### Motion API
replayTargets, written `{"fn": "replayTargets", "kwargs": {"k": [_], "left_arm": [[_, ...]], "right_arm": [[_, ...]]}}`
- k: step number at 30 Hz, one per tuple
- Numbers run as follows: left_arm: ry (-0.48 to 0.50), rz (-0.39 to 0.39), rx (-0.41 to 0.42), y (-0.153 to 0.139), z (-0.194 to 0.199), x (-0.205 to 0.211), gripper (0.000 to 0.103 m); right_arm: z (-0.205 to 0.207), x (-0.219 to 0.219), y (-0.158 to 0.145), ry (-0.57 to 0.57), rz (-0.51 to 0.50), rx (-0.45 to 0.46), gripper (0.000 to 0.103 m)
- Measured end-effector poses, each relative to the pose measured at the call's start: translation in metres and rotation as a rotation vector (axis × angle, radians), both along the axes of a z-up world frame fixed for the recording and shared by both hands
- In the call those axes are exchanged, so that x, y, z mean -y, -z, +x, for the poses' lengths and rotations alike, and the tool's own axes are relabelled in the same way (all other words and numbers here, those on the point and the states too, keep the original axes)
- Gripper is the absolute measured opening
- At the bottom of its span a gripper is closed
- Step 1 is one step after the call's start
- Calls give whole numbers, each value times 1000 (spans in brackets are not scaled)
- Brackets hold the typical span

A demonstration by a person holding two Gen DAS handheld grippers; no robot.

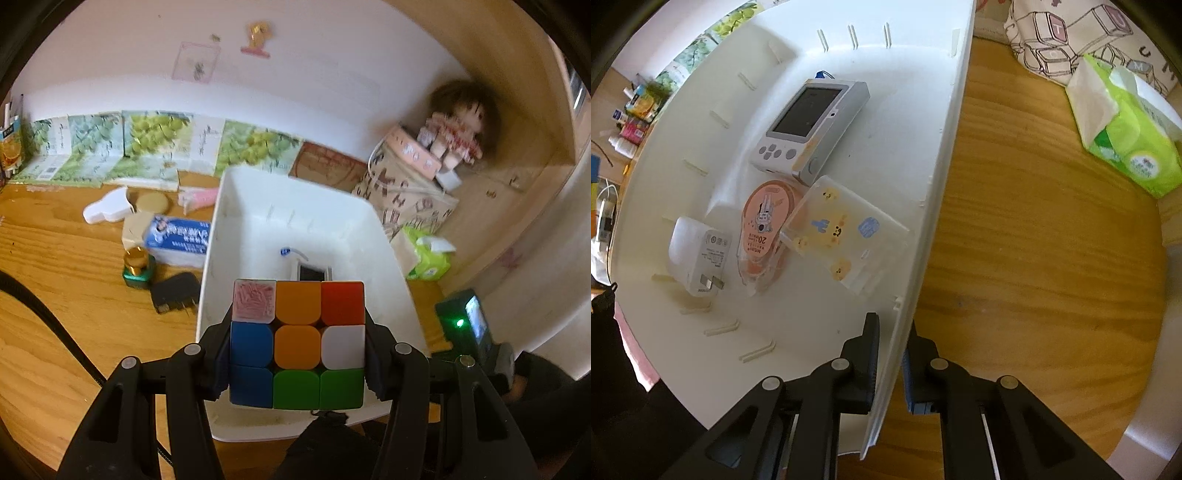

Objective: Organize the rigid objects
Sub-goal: 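Carry the Rubik's cube over the tray and release it with the left gripper, then move the open left gripper toward the gold-lidded jar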

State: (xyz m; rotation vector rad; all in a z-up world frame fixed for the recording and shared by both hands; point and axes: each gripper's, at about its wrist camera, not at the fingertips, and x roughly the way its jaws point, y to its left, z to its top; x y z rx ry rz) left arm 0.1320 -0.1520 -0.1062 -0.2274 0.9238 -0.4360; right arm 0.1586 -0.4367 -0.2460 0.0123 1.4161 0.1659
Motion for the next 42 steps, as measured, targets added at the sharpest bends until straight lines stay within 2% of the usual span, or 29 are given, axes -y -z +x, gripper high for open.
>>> {"fn": "replayTargets", "kwargs": {"k": [6, 8, 10, 13, 15, 20, 27, 33, 42], "left_arm": [[7, 66, -35, 7, 5, 12, 60], [-3, 81, -34, 8, 7, 12, 64], [-19, 78, -22, 6, 9, 10, 66], [-46, 63, 17, 0, 9, 5, 75], [-58, 66, 33, -3, 9, 1, 77], [-78, 82, 10, 1, 10, -11, 77], [-93, 85, -15, 2, 8, -41, 77], [-99, 144, -89, 6, 18, -69, 77], [-30, 231, -171, 14, 45, -85, 77]], "right_arm": [[6, -4, -7, -29, -17, 20, 10], [6, -10, -8, -33, -26, 24, 10], [5, -16, -9, -35, -35, 27, 10], [7, -19, -10, -22, -32, 33, 9], [6, -22, -11, -11, -31, 38, 9], [-1, -5, -21, 22, -25, 39, 9], [2, 4, -12, 88, -47, 16, 8], [1, 15, -16, 179, -29, 23, 7], [-9, 39, -19, 352, 39, 38, 7]]}}
